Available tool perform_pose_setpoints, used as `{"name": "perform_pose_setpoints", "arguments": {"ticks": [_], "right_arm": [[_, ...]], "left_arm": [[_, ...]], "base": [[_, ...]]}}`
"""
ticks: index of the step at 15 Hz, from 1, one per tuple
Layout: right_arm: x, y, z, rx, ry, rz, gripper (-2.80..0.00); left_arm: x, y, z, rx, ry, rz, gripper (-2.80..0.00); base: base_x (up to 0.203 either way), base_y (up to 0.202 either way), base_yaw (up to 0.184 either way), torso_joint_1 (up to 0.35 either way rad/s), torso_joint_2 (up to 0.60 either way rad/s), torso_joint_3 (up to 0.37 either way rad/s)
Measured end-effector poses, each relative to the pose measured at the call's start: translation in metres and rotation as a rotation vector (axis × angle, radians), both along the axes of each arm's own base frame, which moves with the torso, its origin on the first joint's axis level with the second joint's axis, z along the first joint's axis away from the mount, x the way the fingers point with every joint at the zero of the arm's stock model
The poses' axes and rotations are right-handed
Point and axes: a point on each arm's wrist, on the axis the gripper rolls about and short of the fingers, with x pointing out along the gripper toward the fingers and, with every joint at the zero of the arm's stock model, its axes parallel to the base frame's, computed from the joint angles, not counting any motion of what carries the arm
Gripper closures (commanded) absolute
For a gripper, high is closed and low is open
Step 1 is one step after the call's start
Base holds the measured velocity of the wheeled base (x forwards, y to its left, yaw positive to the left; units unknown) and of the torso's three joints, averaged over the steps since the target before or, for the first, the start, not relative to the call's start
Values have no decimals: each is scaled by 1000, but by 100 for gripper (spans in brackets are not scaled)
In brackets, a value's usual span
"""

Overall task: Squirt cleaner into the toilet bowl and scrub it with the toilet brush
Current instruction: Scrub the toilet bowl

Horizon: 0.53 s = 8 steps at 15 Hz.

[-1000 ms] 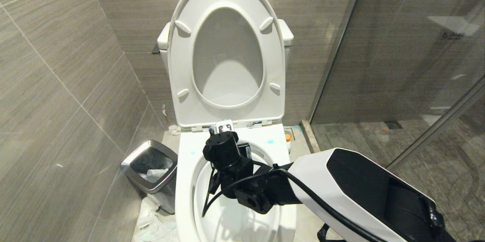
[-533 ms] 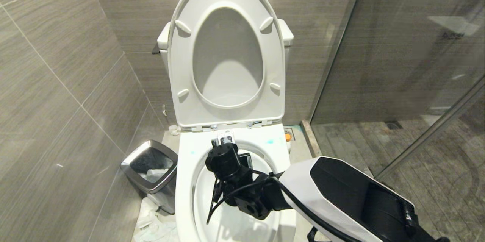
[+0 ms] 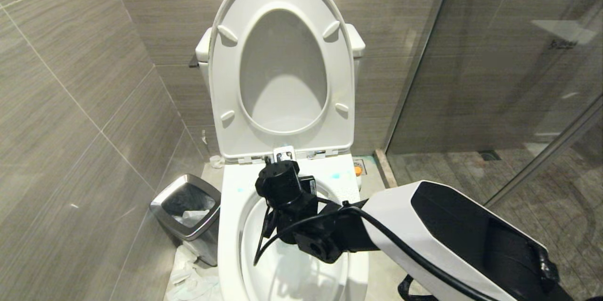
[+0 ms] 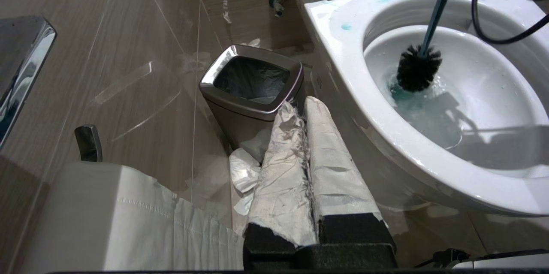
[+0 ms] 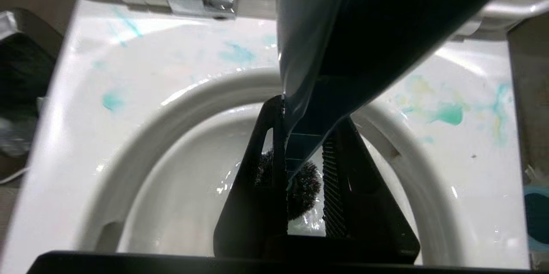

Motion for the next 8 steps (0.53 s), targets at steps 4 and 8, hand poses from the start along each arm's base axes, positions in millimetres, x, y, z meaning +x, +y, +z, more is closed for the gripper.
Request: {"name": "perform_pose_setpoints", "arguments": {"ticks": [4, 8], "right_arm": [[-29, -8, 28, 24, 9, 28, 0], [-60, -16, 64, 65, -8, 67, 0]], "left_arm": [[0, 0, 0, 0, 0, 1, 0], [0, 0, 0, 0, 0, 1, 0]], "base": [[0, 0, 0, 0, 0, 0], [0, 0, 0, 0, 0, 0]]}}
